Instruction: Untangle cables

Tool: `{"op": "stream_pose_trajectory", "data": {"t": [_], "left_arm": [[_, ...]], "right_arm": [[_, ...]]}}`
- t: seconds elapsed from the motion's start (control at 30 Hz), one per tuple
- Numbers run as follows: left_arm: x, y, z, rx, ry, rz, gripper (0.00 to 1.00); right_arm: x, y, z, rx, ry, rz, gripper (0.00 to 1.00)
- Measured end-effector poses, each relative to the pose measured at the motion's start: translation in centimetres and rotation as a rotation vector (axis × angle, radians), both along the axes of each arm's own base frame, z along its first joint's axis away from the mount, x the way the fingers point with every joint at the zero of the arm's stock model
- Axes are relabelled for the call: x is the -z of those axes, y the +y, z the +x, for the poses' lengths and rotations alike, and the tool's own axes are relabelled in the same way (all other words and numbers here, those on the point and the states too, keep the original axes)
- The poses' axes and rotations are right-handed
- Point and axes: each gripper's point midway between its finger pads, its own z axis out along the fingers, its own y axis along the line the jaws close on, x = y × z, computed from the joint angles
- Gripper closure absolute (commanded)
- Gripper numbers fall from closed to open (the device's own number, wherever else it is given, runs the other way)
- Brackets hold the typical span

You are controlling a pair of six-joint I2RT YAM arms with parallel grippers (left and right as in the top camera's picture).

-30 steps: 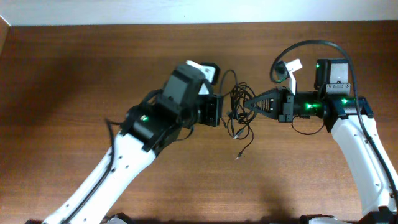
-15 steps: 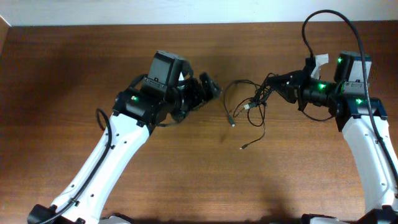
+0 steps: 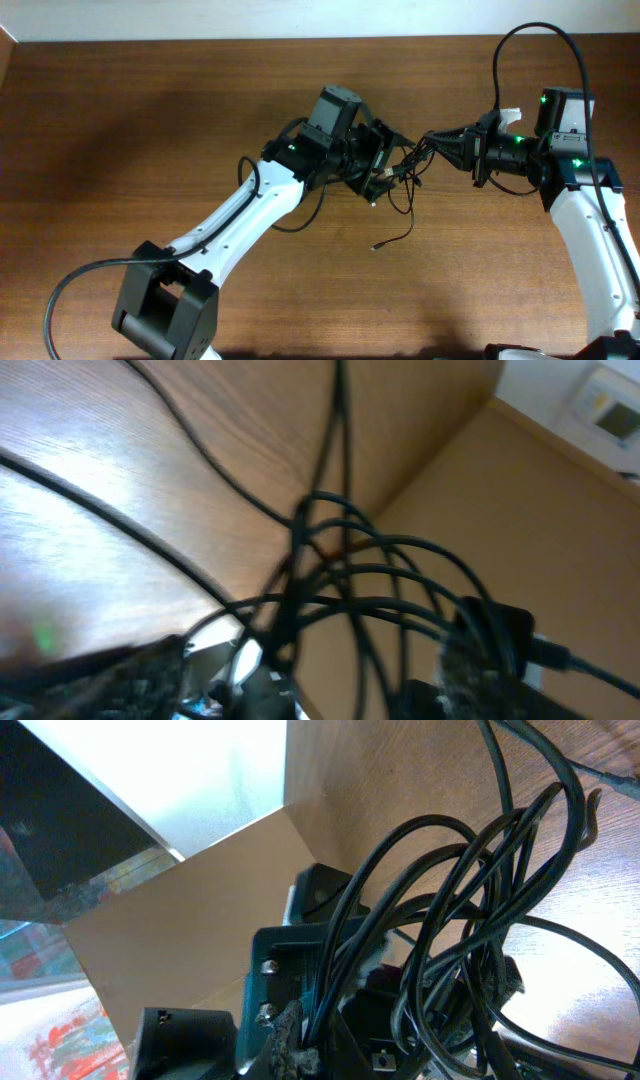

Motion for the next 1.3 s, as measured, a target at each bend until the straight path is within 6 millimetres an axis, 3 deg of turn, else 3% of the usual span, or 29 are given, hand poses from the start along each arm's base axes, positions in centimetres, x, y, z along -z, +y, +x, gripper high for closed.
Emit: {"op": "stream_pose_trajectory", "data": {"t": [0.03, 0.07, 0.13, 0.23, 0.3, 0.33, 0.37, 0.43, 0.47, 0.6, 0.7, 0.9, 0.97, 1.1, 1.2, 1.3], "left_arm": [[-0.4, -0.5, 0.0, 0.004, -0.01, -0.02, 0.37], [-0.7, -1.1, -0.3, 0.015, -0.016, -0.032, 0.58], [-0.6, -1.9, -1.3, 0.036, -0.002, -0.029, 0.76], [-0.5, -1.8, -1.3, 0.028, 0.009, -0.025, 0.94], [-0.4, -1.7, -1.1, 0.034, -0.022, -0.012, 0.98], [-0.3, -1.6, -0.9, 0.043, -0.054, 0.0, 0.98], [-0.3, -1.4, -0.6, 0.053, -0.084, 0.007, 0.98], [-0.2, 0.0, 0.6, 0.099, -0.192, 0.037, 0.97], [-0.1, 0.7, 1.0, 0.114, -0.22, 0.046, 0.98], [-0.4, 1.9, 1.8, 0.167, -0.297, 0.039, 0.94], [-0.5, 2.5, 2.2, 0.168, -0.312, 0.04, 0.92], [-0.5, 2.5, 2.3, 0.168, -0.313, 0.041, 0.94], [-0.4, 2.5, 2.2, 0.168, -0.312, 0.042, 0.98], [-0.4, 2.6, 2.2, 0.177, -0.324, 0.045, 0.9], [-0.4, 2.6, 2.2, 0.191, -0.345, 0.05, 0.89], [-0.4, 2.6, 2.2, 0.191, -0.345, 0.05, 0.88]], "right_arm": [[0.0, 0.0, 0.0, 0.0, 0.0, 0.0, 0.96], [0.0, 0.0, 0.0, 0.001, 0.001, 0.001, 0.96], [0.0, 0.0, 0.0, 0.0, 0.0, 0.001, 0.96], [-0.1, 0.1, 0.0, -0.004, -0.004, 0.006, 0.96], [-0.1, 0.1, 0.0, -0.004, -0.003, 0.005, 0.96], [0.2, -0.2, 0.2, 0.009, -0.01, -0.017, 0.95], [0.5, -0.4, 0.4, 0.017, -0.027, -0.05, 0.85], [1.8, -1.7, 1.4, 0.024, -0.152, -0.225, 0.46], [2.7, -2.7, 1.9, 0.031, -0.203, -0.329, 0.42], [6.7, -6.1, 0.7, 0.047, -0.114, -0.612, 0.42], [8.1, -6.4, -1.5, -0.03, -0.056, -0.663, 0.41], [4.9, 2.2, -3.7, -0.337, -0.291, -0.418, 0.41], [4.8, 2.5, -3.8, -0.349, -0.303, -0.411, 0.41], [4.7, 2.8, -4.5, -0.366, -0.283, -0.378, 0.41], [4.0, 3.4, -5.0, -0.384, -0.292, -0.321, 0.41], [3.1, 3.7, -3.9, -0.377, -0.367, -0.312, 0.42]]}}
